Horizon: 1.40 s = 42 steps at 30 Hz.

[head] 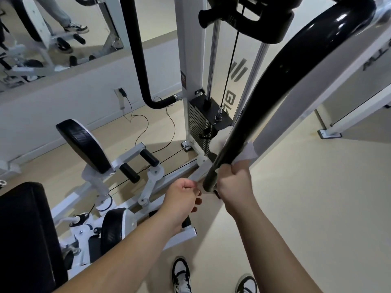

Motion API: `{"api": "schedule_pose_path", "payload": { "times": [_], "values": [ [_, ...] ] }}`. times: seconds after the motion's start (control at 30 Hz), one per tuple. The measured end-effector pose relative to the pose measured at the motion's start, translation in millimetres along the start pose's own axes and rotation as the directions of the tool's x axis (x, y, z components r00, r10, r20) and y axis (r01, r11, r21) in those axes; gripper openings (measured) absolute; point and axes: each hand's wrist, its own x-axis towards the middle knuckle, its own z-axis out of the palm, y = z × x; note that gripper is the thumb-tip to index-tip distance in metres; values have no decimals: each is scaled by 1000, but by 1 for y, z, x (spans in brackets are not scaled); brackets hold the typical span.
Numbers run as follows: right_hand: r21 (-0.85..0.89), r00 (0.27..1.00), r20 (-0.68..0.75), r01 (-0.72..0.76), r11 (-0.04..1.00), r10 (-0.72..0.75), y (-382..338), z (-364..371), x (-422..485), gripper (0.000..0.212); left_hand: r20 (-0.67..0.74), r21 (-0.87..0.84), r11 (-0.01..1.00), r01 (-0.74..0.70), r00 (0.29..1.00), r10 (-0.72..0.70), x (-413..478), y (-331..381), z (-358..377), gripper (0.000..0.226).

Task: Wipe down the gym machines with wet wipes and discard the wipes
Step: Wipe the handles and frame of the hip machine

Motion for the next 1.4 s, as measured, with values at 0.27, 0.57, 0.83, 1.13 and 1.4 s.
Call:
{"api": "schedule_pose_path", "payload": {
  "times": [0.27, 0.57, 0.83, 1.13, 1.4],
  "values": [
    [-171, 924, 296, -196, 966, 240, 52, 3, 16, 40, -11, -50, 996, -69, 998, 68, -5, -4, 0, 14],
    [-43, 973, 73, -218, 975, 221, 29, 11, 7, 38, -47, -112, 993, -29, 999, 24, -14, -16, -1, 25],
    [-22, 973, 162, -162, 987, 163, 18, 4, 4, 46, -49, -106, 992, -66, 997, 61, -15, -14, -10, 22],
    [-132, 961, 197, -167, 977, 191, 44, 8, 8, 37, -19, -104, 990, -96, 995, 94, -19, -7, -10, 21],
    [59, 980, 143, -145, 988, 135, -29, -14, 8, 37, -16, -173, 983, -68, 998, 66, -22, -5, -26, 14]
  ]
}}
